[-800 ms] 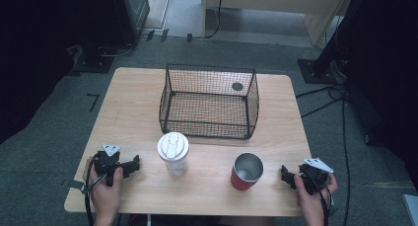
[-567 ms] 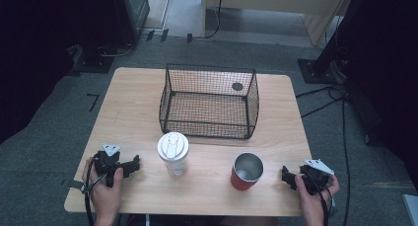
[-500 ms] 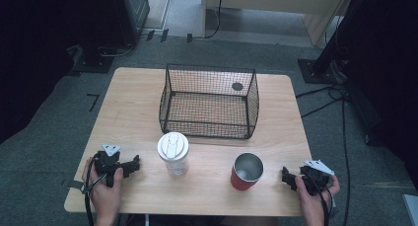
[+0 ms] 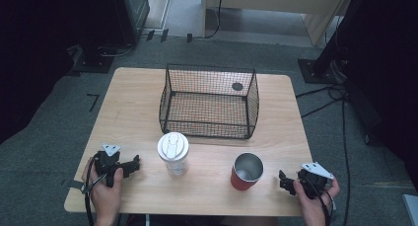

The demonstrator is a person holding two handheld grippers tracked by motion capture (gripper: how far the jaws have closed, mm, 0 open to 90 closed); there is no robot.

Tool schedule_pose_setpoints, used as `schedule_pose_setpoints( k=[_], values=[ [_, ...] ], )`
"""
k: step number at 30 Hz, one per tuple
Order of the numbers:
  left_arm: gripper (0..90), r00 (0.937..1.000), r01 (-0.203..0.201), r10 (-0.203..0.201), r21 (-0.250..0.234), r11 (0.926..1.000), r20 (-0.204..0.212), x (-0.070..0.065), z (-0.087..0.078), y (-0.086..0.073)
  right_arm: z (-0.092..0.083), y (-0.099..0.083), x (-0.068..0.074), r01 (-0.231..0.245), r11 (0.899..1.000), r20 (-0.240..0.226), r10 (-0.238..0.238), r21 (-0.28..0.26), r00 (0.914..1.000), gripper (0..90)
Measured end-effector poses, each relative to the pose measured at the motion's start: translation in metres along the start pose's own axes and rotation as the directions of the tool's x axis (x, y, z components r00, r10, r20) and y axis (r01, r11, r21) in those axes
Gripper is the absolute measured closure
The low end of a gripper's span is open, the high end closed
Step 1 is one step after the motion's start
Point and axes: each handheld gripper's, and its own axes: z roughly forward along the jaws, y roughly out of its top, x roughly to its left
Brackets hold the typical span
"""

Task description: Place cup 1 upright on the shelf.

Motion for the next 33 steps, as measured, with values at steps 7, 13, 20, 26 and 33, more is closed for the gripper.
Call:
schedule_pose_setpoints(
  k=[7, 13, 20, 26, 33],
  values=[
    [0.0, 1.0, 0.002, -0.002, -0.001, 1.0, 0.0, 0.0, 0.0, 0.0, -0.007, -0.001, 0.012, 0.034, 0.999, -0.035, -0.034, -0.009, 0.9988, 0.0],
    [0.0, 1.0, 0.002, -0.002, -0.001, 1.0, 0.0, 0.0, 0.0, 0.0, -0.013, -0.004, 0.022, 0.067, 0.998, -0.065, -0.068, -0.017, 0.9956, 0.0],
    [0.0, 1.0, 0.002, -0.002, -0.001, 1.0, 0.0, 0.0, 0.0, 0.0, -0.018, -0.006, 0.033, 0.093, 0.995, -0.113, -0.096, -0.027, 0.9891, 0.0],
    [0.0, 1.0, 0.002, -0.002, -0.001, 1.0, 0.0, 0.0, 0.0, 0.0, -0.02, -0.005, 0.04, 0.108, 0.993, -0.147, -0.114, -0.048, 0.9826, 0.0],
    [0.0, 1.0, 0.0, 0.0, 0.0, 1.0, 0.0, 0.0, 0.0, 0.0, -0.022, -0.004, 0.05, 0.137, 0.989, -0.212, -0.148, -0.062, 0.9661, 0.0]
  ],
)
